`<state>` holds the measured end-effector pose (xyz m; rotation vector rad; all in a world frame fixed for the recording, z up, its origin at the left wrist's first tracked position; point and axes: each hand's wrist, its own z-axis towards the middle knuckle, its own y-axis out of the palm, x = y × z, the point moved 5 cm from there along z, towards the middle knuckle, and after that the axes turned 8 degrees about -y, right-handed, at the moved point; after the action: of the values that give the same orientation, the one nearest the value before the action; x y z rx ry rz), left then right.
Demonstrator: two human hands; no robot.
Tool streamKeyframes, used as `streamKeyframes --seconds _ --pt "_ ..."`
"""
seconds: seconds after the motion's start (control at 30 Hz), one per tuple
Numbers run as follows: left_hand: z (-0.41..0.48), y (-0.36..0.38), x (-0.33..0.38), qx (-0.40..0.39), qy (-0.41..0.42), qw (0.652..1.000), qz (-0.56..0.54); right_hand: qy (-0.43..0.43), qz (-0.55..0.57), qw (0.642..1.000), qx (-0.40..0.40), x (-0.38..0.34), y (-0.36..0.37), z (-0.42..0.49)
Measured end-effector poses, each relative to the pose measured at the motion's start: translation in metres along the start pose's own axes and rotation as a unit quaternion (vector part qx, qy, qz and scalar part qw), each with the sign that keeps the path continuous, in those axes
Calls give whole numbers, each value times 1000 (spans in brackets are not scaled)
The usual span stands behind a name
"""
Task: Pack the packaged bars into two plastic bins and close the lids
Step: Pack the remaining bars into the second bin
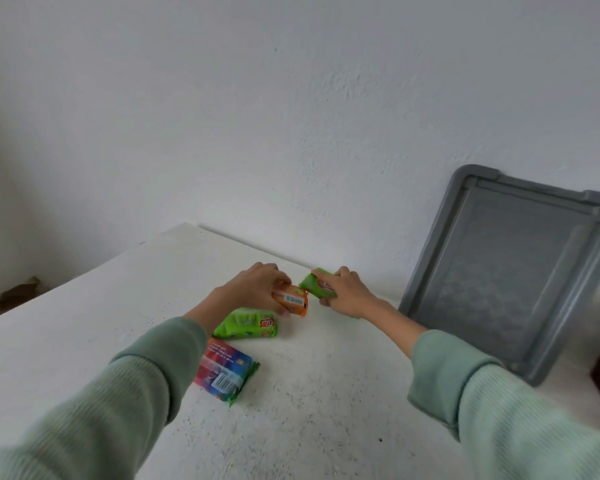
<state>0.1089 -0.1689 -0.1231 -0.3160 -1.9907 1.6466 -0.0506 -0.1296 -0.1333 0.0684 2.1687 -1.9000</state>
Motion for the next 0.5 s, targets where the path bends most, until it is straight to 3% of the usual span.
streamKeyframes --seconds 0.33,0.5 --pt "-59 -101 145 139 107 982 63 -8 -30 995 91 12 -144 -164" --pt "-102 -101 249 103 214 971 32 39 -4 992 119 35 -172 -287"
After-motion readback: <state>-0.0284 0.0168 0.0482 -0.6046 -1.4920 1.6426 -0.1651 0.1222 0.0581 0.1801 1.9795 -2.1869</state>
